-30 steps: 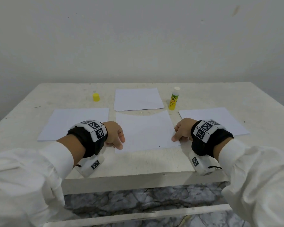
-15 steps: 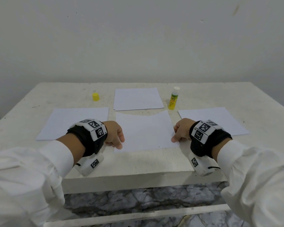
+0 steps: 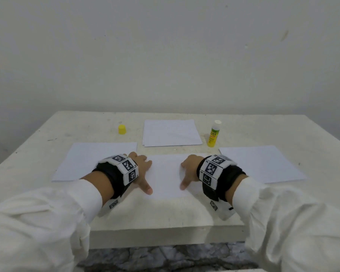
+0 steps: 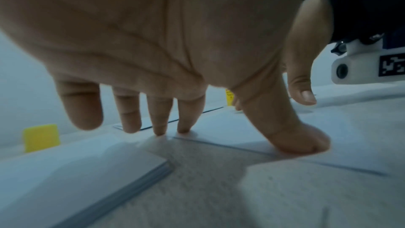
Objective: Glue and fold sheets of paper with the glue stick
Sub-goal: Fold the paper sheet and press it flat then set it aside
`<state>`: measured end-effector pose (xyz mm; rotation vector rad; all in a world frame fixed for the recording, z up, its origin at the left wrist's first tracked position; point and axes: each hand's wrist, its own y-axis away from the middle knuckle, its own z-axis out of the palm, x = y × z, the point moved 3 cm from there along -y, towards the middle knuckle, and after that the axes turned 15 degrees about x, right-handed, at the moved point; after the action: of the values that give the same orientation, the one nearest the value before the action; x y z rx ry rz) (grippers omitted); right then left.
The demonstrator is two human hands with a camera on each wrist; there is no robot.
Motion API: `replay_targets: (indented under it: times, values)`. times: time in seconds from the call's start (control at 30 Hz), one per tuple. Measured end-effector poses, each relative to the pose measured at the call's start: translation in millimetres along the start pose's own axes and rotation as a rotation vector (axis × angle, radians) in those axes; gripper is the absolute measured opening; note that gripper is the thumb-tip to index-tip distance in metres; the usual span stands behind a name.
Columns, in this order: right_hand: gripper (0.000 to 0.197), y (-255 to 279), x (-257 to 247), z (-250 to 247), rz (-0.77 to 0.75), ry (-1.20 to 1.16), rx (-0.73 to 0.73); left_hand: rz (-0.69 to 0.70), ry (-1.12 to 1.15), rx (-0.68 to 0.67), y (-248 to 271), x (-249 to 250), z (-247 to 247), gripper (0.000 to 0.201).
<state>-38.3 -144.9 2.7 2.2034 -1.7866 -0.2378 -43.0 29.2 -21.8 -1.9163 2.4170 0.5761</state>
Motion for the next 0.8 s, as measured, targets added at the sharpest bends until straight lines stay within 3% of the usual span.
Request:
replay_targets:
  times: [0.17, 0.33, 0.6, 0.8]
  values:
    - [0.117, -38, -61, 3, -0.205, 0.063, 0.05, 0.006, 0.019, -0.024, -11, 0, 4, 0.126]
    - [0.136, -48, -47, 14, -0.274, 0.169, 0.049, 0.01, -0.005, -0.038, -16, 1, 6, 0.136]
    - [0.123, -7, 61, 4, -0.145, 0.137, -0.114, 0.021, -0.046, -0.055, -13, 7, -2, 0.133]
    - [0.122, -8, 77, 10, -0.136, 0.138, -0.128, -0.031, -0.018, -0.056, -27, 20, -13, 0.134]
